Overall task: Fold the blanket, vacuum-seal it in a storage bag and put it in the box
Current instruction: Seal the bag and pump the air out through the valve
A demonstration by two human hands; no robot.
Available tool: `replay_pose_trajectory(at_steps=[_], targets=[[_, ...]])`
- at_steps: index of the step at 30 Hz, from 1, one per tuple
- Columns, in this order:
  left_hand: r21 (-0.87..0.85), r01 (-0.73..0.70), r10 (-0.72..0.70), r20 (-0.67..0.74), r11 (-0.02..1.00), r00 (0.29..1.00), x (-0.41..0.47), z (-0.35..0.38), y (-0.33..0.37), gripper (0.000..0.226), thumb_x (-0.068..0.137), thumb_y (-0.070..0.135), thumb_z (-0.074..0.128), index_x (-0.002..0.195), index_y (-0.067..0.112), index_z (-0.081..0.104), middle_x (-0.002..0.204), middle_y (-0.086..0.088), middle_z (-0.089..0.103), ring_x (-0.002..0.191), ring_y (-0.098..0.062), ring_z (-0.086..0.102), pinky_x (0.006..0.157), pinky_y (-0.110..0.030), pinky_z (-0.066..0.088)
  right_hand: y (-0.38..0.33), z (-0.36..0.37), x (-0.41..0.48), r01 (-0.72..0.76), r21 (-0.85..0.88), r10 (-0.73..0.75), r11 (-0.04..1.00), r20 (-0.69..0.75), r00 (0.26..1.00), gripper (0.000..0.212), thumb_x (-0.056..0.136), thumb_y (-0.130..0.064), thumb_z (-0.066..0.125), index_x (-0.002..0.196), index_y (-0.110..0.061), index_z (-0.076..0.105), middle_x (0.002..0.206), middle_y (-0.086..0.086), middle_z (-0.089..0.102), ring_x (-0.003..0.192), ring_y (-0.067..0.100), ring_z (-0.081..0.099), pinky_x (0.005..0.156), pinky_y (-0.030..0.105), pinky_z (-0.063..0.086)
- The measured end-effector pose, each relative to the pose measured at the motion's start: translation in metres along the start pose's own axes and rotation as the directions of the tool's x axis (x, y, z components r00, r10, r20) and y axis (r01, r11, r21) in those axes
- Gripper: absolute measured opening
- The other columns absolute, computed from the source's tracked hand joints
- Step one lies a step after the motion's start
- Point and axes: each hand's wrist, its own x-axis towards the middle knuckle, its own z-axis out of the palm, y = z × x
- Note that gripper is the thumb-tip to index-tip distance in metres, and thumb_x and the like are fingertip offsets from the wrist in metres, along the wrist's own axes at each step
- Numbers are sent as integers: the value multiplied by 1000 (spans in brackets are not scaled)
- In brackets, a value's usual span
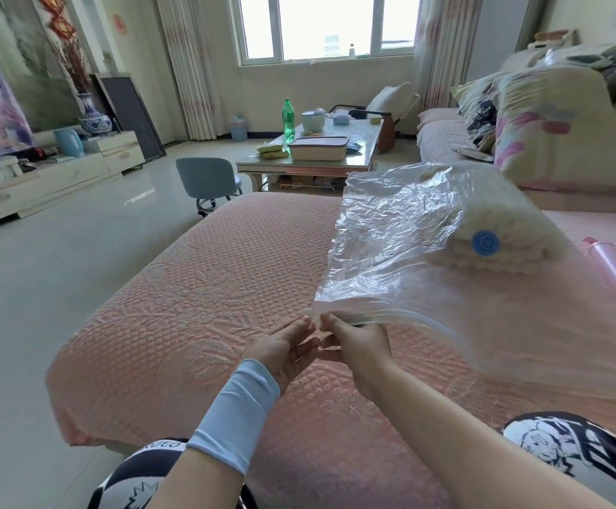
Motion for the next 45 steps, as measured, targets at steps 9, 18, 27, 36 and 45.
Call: replay_pose_trajectory(at_steps=[9, 18, 27, 36, 45], targets=[[42, -67, 67, 18, 997, 998, 1, -1, -3, 10, 85, 7, 68, 95, 8, 68, 81, -10, 75, 62, -17, 72, 50, -25, 57, -1, 0, -2, 27, -74, -28, 997, -16, 999, 7, 88, -10, 75, 89, -4, 78, 72, 7, 72, 53, 10, 59, 56, 32, 58], [199, -107, 115, -32, 974, 993, 4, -4, -6, 8, 76, 6, 76, 84, 5, 75, 79, -12, 73, 62, -16, 70, 51, -25, 55, -2, -7, -4, -96, -139, 102, 986, 36, 994, 7, 85, -15, 79, 85, -8, 80, 74, 3, 66, 52, 11, 51, 61, 39, 62], [182, -48, 52, -21, 982, 998, 6, 0, -6, 12, 79, 9, 75, 89, 3, 72, 78, -11, 73, 62, -17, 70, 51, -26, 56, -11, -9, -3, -235, -100, 242, 967, 61, 968, 25, 92, -19, 72, 99, 4, 70, 82, 10, 60, 48, 15, 54, 60, 40, 61], [234, -80, 92, -40, 969, 995, 10, 9, -15, 6, 80, 2, 72, 82, -2, 69, 59, -10, 67, 52, -15, 66, 45, -23, 54, -4, -12, 0, -339, 0, 339, 941, 23, 940, 18, 94, -8, 67, 78, 0, 64, 56, 6, 54, 42, 13, 47, 61, 37, 62], [237, -110, 112, 2, 965, 994, 6, 9, -11, 17, 81, 5, 74, 93, -5, 68, 73, -15, 70, 61, -19, 67, 52, -28, 58, -14, -13, -1, -332, -46, 335, 942, 172, 927, 21, 100, -18, 59, 86, -3, 63, 65, 4, 55, 50, 15, 53, 63, 36, 61]])
